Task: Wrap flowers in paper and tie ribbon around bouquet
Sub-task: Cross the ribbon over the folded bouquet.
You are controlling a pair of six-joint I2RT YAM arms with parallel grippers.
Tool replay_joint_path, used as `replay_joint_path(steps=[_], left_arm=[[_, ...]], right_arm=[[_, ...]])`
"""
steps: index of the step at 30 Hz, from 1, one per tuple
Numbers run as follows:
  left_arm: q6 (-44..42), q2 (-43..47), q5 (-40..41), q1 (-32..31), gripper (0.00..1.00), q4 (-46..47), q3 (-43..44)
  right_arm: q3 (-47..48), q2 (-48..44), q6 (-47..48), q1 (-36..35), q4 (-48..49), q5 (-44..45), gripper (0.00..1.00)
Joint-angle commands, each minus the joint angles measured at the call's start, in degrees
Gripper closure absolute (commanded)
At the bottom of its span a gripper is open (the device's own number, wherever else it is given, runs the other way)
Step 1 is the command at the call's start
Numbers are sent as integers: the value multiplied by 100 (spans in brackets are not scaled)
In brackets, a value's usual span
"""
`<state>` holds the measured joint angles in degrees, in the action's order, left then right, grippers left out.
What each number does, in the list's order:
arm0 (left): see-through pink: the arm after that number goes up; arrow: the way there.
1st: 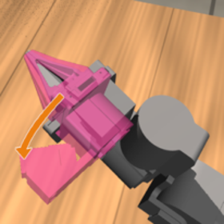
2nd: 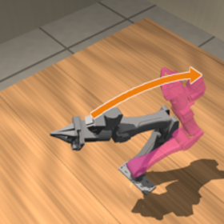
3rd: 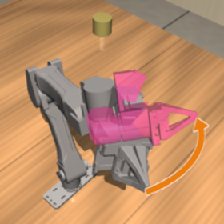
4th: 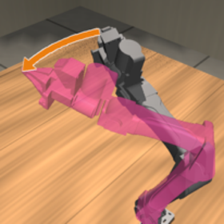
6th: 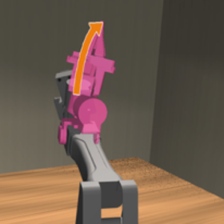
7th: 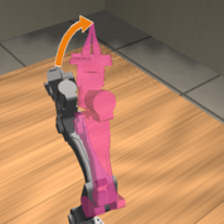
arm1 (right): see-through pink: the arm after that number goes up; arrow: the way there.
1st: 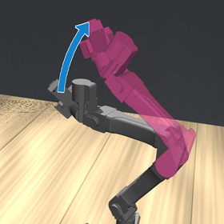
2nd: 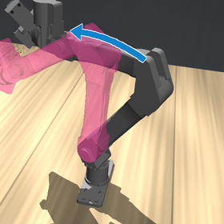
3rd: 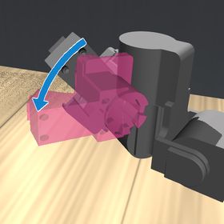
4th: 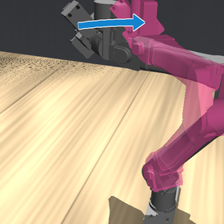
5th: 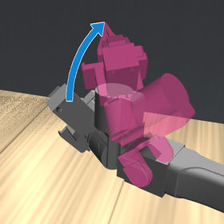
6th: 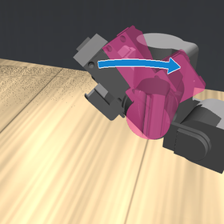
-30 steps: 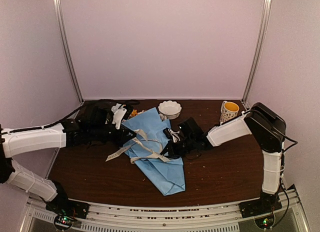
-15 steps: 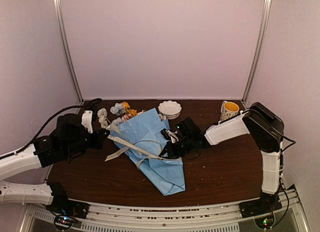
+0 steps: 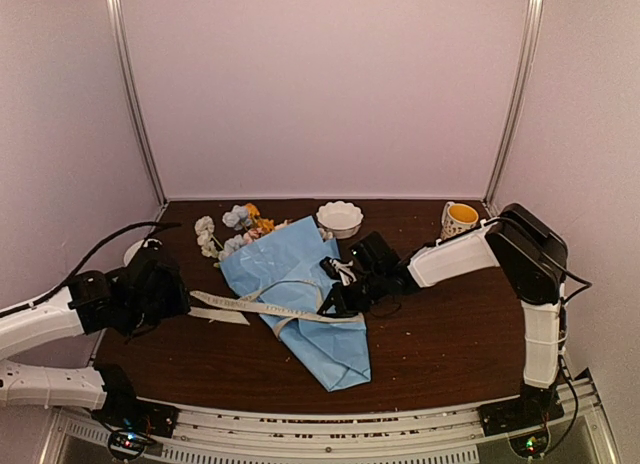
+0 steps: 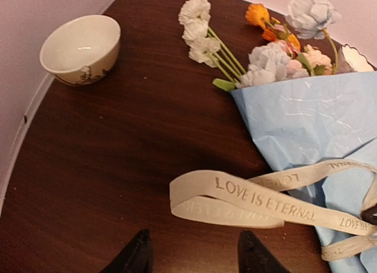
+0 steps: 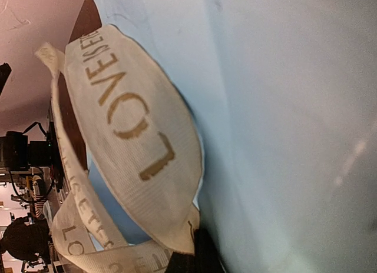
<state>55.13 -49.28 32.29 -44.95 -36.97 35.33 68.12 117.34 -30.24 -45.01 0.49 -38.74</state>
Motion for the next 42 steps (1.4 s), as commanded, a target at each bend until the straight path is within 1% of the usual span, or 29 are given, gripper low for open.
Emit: replay_joint_path(steps=[1, 3, 4, 5, 7, 8, 9, 11, 13, 16, 18, 22, 26, 30, 32, 38, 42], left_arm=[[430, 37, 661, -37, 45, -339, 191], [-28, -206, 739, -211, 42, 85, 380], [-391, -311, 834, -383, 41, 396, 485], [-1237, -439, 804, -524, 41, 876, 554], [-2882, -729, -60, -694, 45, 2194, 591], [-3532, -955, -717, -728, 49, 2719, 643], [-4000, -1225, -1697, -738, 50, 3051, 752], [-4794, -1927, -2803, -769, 51, 3191, 1169], [-5369, -2751, -3528, -844, 51, 2828, 1815], [-6194, -3821, -3965, -1140, 51, 2211, 2646], [-6650, -4211, -4094, -1270, 50, 2236, 2880], [-7267, -4623, -3997, -1280, 50, 2591, 2909], [-7731, -5026, -4112, -1287, 53, 2389, 3084], [-7905, -5281, -3599, -1280, 57, 2360, 3110], [-8043, -5408, -3507, -1281, 59, 2241, 3157], [-8088, -5778, -3402, -1281, 67, 1687, 3436], [-8011, -5841, -3054, -1280, 80, 1709, 3398]], right_arm=[[35, 135, 132, 19, -465, 139, 100], [43, 123, 149, 19, -498, 122, 100], [37, 111, 149, 15, -499, 126, 100], [21, 94, 150, 17, -499, 126, 100], [-19, 64, 137, 11, -467, 116, 100], [-38, 61, 116, 18, -441, 88, 100], [-43, 68, 98, 17, -424, 47, 100], [-34, 91, 36, 19, -399, -26, 100], [-52, 91, -30, 15, -377, -63, 100], [-106, 34, -107, 14, -286, -77, 100], [-110, 9, -158, 19, -248, -98, 100], [-100, -13, -187, 19, -261, -167, 100], [-143, -35, -343, 19, -158, -344, 100], [-136, -77, -418, 19, -167, -380, 100], [-132, -101, -428, 18, -223, -408, 100], [-149, -159, -439, 19, -303, -484, 100], [-165, -172, -496, 12, -257, -516, 100]])
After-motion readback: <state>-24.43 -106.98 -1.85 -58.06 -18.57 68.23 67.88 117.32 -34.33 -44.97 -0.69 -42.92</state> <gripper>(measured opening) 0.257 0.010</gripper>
